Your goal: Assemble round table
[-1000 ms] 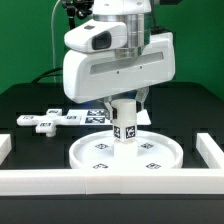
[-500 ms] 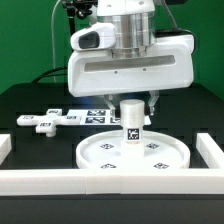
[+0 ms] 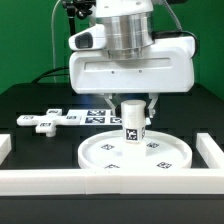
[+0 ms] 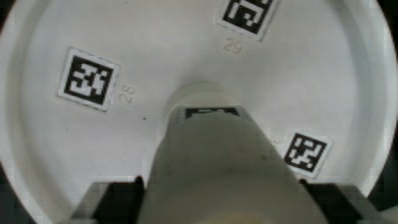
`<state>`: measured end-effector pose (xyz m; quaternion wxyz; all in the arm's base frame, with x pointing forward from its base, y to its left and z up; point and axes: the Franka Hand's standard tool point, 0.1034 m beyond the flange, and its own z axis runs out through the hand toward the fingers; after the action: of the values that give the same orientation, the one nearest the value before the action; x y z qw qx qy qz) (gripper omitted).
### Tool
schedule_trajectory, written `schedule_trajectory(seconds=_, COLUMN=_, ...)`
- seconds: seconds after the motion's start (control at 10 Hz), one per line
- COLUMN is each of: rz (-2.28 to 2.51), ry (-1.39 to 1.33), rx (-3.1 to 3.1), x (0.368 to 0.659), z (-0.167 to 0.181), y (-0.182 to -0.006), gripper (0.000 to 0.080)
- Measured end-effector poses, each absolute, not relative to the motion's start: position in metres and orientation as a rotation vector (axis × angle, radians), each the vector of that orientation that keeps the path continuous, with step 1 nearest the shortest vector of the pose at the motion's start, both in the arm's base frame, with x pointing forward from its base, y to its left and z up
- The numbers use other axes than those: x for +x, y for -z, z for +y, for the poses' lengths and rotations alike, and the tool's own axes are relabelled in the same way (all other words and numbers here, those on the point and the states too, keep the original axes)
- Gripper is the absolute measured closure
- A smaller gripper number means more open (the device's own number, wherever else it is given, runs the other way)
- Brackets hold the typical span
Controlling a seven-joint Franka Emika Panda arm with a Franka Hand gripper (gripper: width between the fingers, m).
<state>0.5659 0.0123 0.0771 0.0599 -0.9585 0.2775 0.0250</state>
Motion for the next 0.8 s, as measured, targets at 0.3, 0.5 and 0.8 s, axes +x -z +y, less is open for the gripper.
schedule_trajectory(seconds=0.3, rz=1.325, ry=-0.094, rx=-2.662, x=0.5640, z=0.0164, y=-0.0765, gripper=0.0389)
schedule_trajectory(seconds=0.5, rz=1.423, ry=-0.105, rx=-2.609, x=0.5641, z=0.0185, y=-0.0764, gripper=0.0389)
schedule_trajectory(seconds=0.8, rz=1.653, ry=-0.135, rx=-2.461, x=0.5641, z=0.0223, y=-0.0762, gripper=0.0389)
